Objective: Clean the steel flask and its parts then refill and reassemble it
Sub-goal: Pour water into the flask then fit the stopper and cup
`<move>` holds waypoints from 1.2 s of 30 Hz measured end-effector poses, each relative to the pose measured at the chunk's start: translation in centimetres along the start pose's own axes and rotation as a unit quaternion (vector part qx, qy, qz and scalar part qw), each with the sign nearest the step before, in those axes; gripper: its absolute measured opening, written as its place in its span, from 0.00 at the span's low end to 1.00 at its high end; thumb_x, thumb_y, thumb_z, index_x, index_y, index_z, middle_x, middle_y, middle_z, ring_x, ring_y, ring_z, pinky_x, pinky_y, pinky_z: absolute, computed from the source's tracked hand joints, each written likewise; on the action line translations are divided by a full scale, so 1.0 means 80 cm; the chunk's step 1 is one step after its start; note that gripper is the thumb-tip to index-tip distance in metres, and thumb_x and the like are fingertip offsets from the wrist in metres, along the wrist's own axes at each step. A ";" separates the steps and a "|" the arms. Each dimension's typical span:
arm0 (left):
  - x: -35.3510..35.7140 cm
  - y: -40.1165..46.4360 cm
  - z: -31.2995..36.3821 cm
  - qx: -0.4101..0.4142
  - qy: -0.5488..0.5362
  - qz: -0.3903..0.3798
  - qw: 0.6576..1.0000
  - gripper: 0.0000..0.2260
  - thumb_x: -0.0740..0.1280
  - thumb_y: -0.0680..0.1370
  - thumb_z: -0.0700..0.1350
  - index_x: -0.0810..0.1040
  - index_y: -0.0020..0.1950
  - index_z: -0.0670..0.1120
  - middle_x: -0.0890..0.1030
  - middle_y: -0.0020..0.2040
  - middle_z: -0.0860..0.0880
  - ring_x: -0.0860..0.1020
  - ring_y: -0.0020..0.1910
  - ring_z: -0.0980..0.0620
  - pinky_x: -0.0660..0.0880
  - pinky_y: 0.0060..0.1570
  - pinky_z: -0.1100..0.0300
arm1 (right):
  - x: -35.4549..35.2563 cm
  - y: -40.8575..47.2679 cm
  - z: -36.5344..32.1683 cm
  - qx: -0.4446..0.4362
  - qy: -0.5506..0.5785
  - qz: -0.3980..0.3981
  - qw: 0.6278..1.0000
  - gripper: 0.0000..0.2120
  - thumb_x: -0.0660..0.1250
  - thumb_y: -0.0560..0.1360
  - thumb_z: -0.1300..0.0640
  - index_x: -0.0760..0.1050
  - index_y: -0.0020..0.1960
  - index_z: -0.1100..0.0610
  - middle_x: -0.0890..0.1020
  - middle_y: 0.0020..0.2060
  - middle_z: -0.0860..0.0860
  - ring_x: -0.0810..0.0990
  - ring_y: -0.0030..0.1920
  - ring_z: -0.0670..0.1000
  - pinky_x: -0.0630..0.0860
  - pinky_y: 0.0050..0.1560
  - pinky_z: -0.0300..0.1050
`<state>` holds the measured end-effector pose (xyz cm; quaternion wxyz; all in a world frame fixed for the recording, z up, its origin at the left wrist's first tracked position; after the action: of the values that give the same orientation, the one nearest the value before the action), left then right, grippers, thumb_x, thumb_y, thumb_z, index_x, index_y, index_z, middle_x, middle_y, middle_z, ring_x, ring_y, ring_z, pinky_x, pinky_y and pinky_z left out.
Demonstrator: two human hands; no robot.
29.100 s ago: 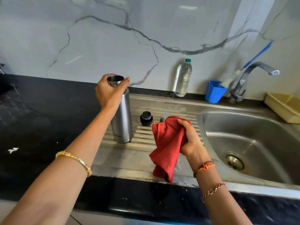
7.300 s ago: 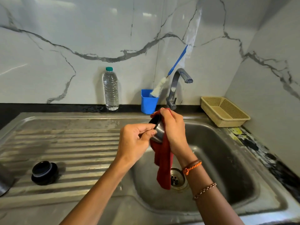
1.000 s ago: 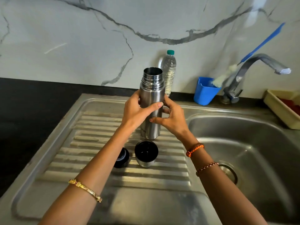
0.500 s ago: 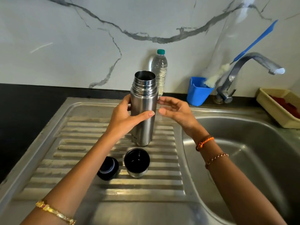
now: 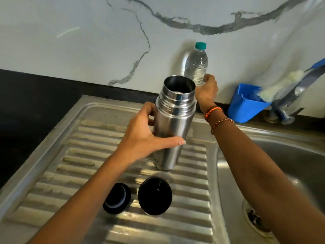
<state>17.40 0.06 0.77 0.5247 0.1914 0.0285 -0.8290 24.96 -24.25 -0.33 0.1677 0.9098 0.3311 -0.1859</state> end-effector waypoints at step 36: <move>0.035 -0.107 0.171 0.211 -0.151 -0.136 0.956 0.12 0.65 0.75 0.50 0.75 0.58 0.54 0.79 0.55 0.59 0.76 0.56 0.62 0.76 0.53 0.65 | -0.189 -0.324 -0.024 -0.144 0.287 -0.134 0.937 0.27 0.73 0.53 0.55 0.74 0.50 0.62 0.83 0.37 0.50 0.82 0.38 0.48 0.78 0.41 0.41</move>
<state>4.88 -1.92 11.16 0.3524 0.1651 -0.2009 -0.8990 -2.57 -12.82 3.39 0.1685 0.8379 0.5069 0.1124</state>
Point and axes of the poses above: each hand's wrist, its own y-axis towards the middle knuckle, its own x-axis out of the palm, z = x × y, the point moved 6 cm from there along y, towards the middle knuckle
